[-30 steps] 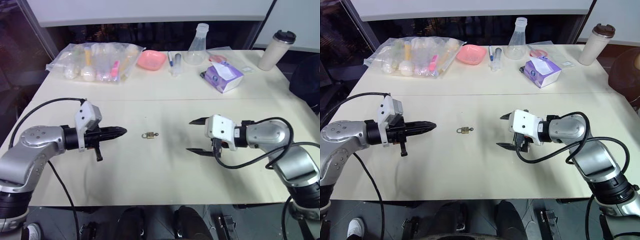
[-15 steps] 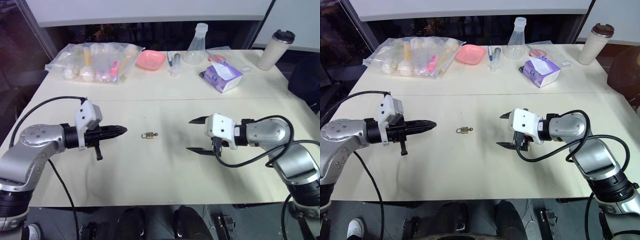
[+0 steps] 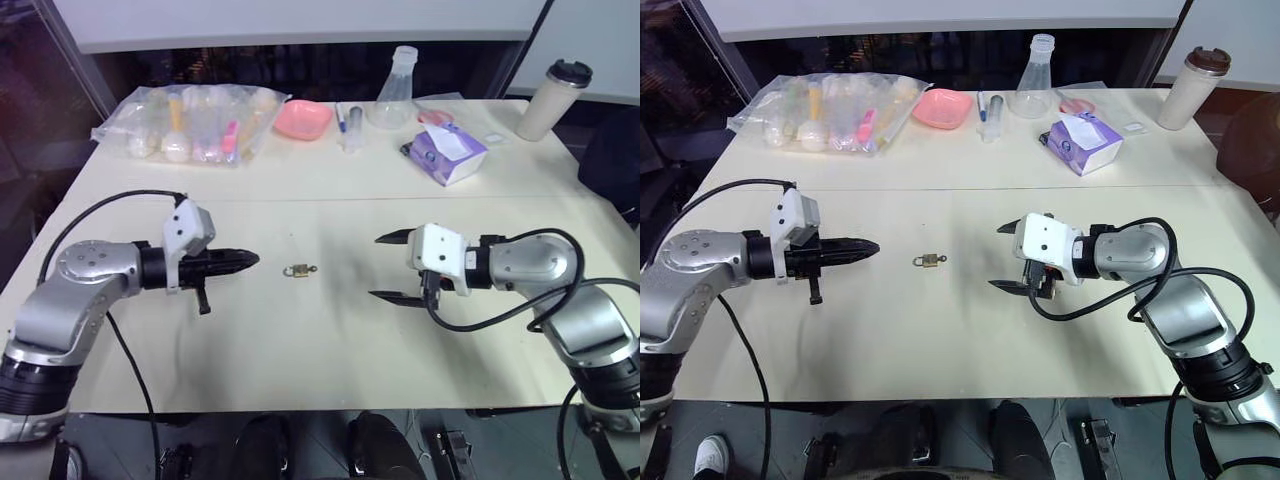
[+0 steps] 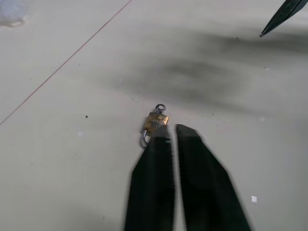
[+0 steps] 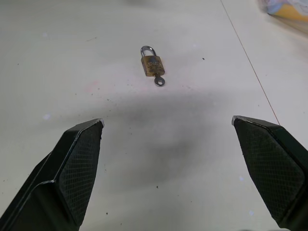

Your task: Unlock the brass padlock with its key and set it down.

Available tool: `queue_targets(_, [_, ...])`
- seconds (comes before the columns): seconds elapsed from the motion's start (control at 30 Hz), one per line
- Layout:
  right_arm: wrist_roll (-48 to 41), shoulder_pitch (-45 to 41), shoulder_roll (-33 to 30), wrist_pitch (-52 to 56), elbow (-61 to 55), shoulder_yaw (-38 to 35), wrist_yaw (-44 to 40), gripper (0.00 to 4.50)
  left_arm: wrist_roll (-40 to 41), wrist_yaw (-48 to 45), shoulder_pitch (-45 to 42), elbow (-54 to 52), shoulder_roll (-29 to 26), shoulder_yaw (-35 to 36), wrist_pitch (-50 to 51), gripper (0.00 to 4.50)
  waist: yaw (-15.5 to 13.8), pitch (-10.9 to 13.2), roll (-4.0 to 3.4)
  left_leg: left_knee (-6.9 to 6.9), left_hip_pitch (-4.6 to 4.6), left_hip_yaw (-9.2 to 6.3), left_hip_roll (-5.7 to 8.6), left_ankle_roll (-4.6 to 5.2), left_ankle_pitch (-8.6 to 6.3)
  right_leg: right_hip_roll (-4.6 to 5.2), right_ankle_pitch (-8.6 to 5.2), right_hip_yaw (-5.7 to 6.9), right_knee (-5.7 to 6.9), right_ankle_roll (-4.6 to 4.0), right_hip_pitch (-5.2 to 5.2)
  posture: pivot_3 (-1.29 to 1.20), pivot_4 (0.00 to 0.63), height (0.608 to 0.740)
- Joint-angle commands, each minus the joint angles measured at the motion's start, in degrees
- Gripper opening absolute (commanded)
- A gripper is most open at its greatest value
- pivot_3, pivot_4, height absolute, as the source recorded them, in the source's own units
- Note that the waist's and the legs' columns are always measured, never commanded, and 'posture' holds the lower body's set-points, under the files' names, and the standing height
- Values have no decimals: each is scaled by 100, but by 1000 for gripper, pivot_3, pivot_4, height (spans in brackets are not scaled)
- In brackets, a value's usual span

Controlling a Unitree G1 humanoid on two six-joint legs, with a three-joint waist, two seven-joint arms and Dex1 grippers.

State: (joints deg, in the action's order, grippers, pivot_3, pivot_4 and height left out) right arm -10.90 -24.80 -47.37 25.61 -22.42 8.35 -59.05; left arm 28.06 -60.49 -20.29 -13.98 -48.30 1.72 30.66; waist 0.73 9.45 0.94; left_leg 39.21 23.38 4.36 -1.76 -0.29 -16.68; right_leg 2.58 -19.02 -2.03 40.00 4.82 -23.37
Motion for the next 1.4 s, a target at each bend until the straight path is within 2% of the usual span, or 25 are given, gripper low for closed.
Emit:
queue_targets(0.03, [-18,-52,-19,-17,-200,-83,55,4500,-220,-187,-125,163,65,-233,-343,1770,3,0,0,0,0,0,0,0,0,0,0,0,0,0,0,0,150,715])
queue_targets(0.2, [24,-122,9,-20,-178,-63,121,4500,-729,-441,-527,954,391,-759,-996,4165,-6,0,0,0,0,0,1,0,0,-1,0,1,0,0,0,0,150,715])
queue_targets(0.23, [30,-148,20,-13,-168,-59,137,4500,-758,-474,-629,1115,482,-807,-1057,4447,-11,0,1,1,0,1,1,0,0,-1,0,2,0,0,0,0,150,715])
queue_targets(0.43, [29,-239,55,92,-234,-17,191,4500,-1225,-664,-1298,2543,1210,-1175,-1913,4447,-6,0,1,2,2,0,3,2,-1,-2,0,9,-1,0,-1,0,150,715])
queue_targets(0.77, [-3,-343,197,329,-495,259,164,4500,-1972,-1043,-2373,5032,1962,-1465,-3227,4447,-5,1,1,3,7,-1,3,3,-1,-1,0,15,-1,1,-4,0,150,715])
queue_targets(0.93, [11,-305,136,369,-569,219,212,4500,-2241,-1233,-2671,5863,2270,-1508,-3725,4447,-8,1,2,4,8,-2,4,4,-2,0,1,18,-1,1,-4,0,150,715])
queue_targets(1.23, [9,-286,37,415,-658,167,287,4500,-2842,-1246,-2836,6597,2485,-1699,-4382,4447,-2,0,2,4,8,-5,3,4,-2,1,1,20,-1,1,-4,0,150,715])
queue_targets(1.33, [12,-313,24,403,-641,162,292,4500,-2970,-1220,-2880,6758,2486,-1727,-4472,3558,-11,-1,2,5,6,-5,4,4,-2,3,1,21,-1,1,0,0,150,715])
queue_targets(1.4, [15,-329,21,395,-629,166,292,4500,-3017,-1214,-2901,6829,2468,-1754,-4497,2647,-7,-1,3,8,3,-7,4,5,-2,3,1,22,0,1,4,0,150,715])
